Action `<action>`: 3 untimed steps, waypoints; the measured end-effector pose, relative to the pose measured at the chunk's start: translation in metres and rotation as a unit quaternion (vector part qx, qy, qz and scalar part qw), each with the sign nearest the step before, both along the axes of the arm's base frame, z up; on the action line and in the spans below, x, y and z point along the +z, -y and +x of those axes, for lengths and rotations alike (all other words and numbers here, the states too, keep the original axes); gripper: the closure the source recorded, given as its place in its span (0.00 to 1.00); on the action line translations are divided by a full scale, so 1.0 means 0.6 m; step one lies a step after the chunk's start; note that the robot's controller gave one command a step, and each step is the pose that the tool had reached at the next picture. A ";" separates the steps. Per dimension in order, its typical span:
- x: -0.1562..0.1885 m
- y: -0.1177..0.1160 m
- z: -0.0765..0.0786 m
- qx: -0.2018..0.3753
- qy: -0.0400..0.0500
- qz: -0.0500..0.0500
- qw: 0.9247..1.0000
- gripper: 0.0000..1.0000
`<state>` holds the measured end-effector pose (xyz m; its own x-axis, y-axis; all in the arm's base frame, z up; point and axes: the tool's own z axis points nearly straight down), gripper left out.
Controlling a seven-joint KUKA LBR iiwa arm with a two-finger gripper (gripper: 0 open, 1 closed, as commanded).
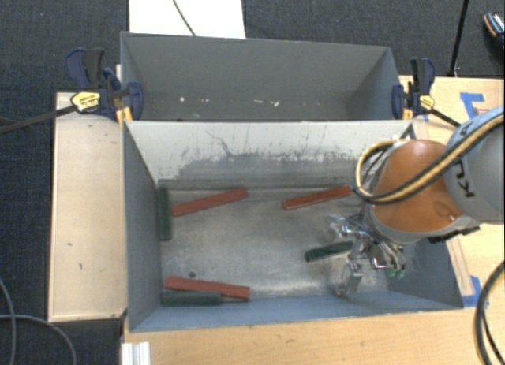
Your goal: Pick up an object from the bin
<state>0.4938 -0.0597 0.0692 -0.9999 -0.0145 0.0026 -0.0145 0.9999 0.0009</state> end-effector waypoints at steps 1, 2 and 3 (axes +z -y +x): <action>0.000 0.000 0.000 0.000 0.000 0.000 1.000 1.00; 0.014 0.000 0.001 0.001 0.003 -0.001 1.000 1.00; 0.061 0.000 0.003 0.002 0.004 -0.001 1.000 1.00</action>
Offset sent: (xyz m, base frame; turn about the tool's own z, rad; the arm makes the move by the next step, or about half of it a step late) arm 0.0000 0.0000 0.0000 0.0000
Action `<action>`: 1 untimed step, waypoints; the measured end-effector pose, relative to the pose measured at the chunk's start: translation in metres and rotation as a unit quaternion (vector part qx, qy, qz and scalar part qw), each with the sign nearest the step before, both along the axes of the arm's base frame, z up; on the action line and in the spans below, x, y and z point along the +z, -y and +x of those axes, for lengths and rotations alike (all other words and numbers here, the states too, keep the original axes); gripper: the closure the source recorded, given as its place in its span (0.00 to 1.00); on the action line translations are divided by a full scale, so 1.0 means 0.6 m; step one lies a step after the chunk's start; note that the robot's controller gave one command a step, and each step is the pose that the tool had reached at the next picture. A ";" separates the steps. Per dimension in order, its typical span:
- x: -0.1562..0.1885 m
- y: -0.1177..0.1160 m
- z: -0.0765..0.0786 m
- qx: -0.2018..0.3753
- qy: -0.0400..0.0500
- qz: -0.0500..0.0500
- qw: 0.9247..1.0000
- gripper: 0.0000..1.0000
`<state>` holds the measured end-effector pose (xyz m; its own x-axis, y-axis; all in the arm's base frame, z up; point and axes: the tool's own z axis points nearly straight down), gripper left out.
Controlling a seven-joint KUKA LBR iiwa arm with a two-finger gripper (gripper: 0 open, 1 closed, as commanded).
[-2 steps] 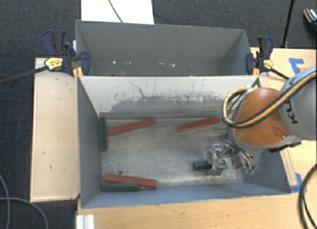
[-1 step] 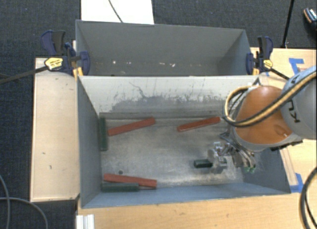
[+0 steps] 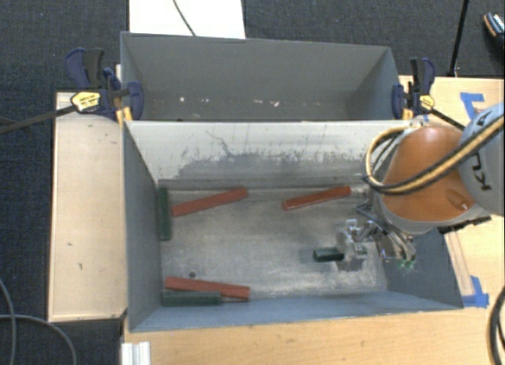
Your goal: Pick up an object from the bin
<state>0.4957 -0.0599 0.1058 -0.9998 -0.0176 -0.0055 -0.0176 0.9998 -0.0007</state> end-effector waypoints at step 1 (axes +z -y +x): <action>0.044 0.000 0.002 0.000 0.000 0.000 1.000 1.00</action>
Offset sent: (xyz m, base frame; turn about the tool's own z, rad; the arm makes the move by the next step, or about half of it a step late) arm 0.0001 0.0001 0.0245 0.0000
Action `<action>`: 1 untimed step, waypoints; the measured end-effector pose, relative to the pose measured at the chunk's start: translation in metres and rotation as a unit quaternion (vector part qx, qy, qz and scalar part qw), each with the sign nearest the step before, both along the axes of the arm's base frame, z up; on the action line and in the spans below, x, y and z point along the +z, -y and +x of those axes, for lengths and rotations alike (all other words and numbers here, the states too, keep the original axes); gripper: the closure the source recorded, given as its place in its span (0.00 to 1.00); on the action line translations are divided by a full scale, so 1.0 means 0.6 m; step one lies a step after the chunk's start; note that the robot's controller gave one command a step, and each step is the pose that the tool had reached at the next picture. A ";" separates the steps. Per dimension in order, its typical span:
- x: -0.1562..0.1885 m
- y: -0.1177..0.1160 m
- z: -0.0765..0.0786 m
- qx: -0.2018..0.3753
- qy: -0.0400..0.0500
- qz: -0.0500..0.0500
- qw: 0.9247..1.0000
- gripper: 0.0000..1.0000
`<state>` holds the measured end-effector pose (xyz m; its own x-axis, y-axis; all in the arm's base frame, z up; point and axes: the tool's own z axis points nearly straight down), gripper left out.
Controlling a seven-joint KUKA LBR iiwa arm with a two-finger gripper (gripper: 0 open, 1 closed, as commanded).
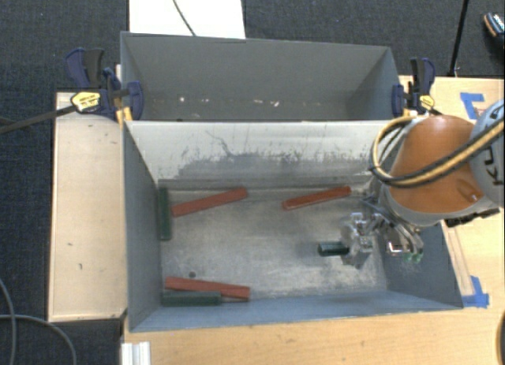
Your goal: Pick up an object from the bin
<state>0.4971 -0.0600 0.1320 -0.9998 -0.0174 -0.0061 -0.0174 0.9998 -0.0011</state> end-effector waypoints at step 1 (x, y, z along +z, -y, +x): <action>0.088 0.001 0.003 -0.001 0.001 0.000 1.000 1.00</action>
Offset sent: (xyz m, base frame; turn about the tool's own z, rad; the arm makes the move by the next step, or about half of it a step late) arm 0.0000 0.0000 0.0495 0.0000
